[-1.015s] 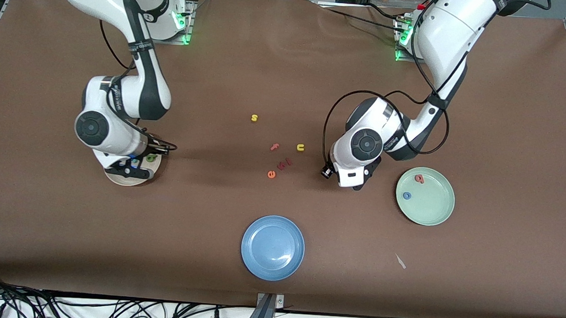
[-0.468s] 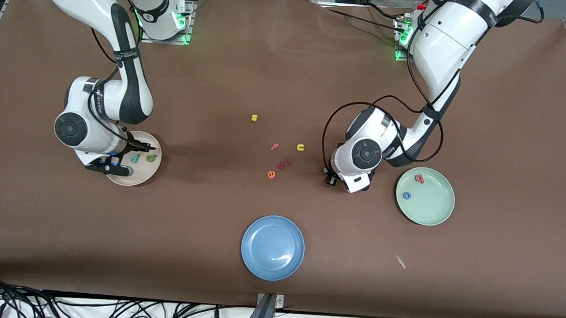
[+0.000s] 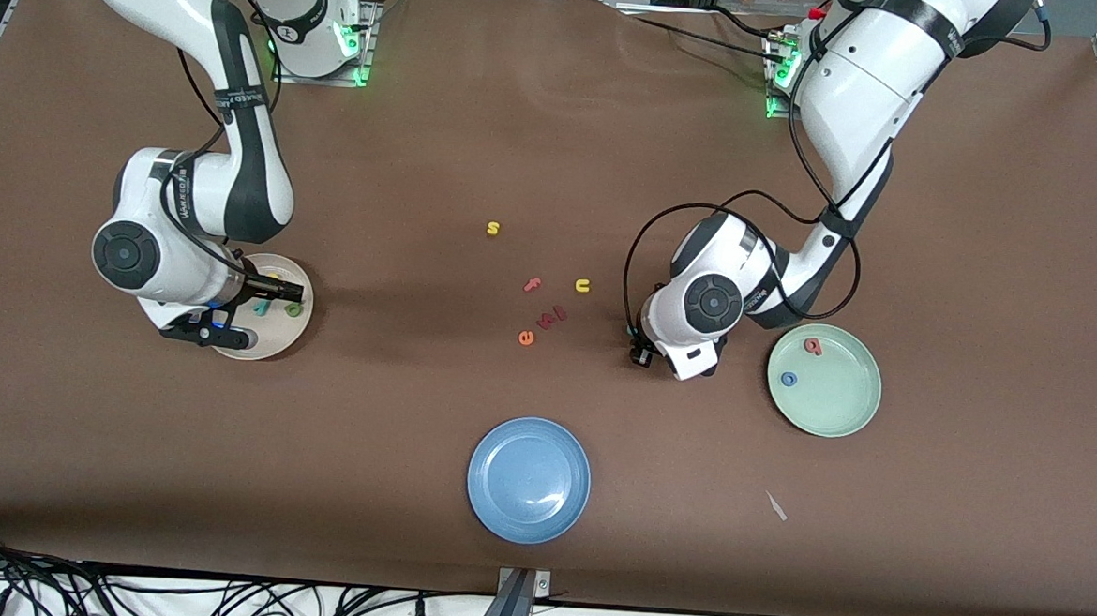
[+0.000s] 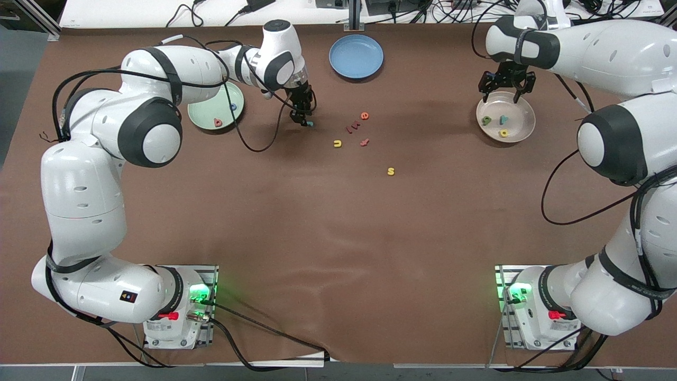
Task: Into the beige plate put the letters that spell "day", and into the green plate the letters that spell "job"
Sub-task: 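Grasp the cyan j with the left gripper while the right gripper withdraws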
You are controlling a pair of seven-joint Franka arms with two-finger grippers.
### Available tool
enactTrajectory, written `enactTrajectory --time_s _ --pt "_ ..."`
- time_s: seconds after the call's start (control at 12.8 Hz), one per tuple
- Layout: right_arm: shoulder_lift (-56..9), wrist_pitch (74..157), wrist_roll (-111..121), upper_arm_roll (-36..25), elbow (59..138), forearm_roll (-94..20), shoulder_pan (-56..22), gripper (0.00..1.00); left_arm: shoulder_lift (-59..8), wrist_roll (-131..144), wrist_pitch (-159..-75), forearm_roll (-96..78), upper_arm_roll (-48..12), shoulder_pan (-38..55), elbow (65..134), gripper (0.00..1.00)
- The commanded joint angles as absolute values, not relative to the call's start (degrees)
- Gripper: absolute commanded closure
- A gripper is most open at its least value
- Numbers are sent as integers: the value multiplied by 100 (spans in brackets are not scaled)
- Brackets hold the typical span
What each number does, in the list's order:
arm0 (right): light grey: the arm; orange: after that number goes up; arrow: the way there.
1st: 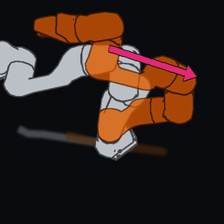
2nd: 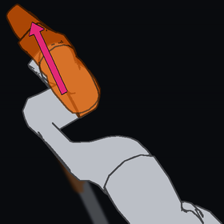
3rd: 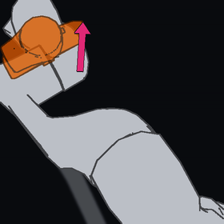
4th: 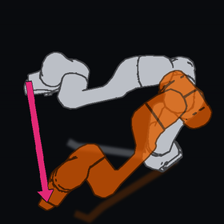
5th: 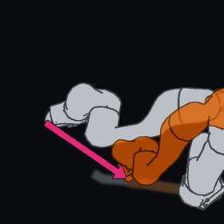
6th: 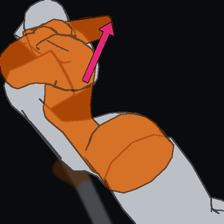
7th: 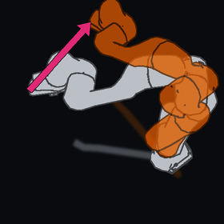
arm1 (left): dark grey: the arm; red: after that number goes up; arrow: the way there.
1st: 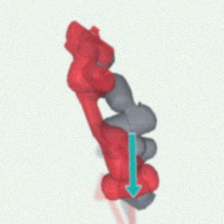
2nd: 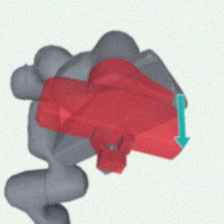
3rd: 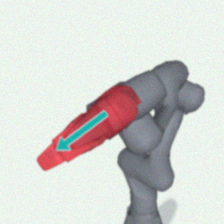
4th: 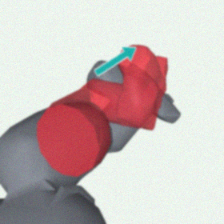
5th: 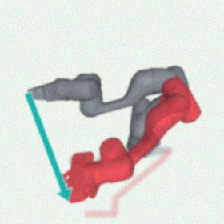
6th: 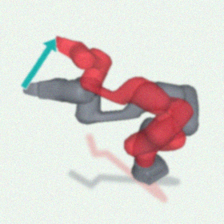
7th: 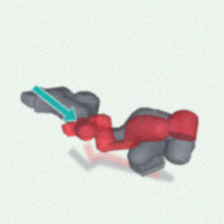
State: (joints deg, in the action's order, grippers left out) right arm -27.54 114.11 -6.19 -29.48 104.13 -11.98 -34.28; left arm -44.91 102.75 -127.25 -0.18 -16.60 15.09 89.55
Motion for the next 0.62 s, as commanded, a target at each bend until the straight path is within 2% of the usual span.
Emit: enactTrajectory --time_s 0.0,0.23,0.55 --pt "-2769 10883 -948 -2927 10065 -1222 -3480 0 -4667 10310 -12718 166 -1652 1564 8780 51" --pt "-2760 10425 -1046 -2927 9748 -1213 -3480 0 -4702 10292 -12735 431 -1661 1573 8789 52" --pt "-2699 9792 -1178 -2962 9431 -1213 -3568 0 -4702 10292 -12735 422 -1661 1600 8789 75"
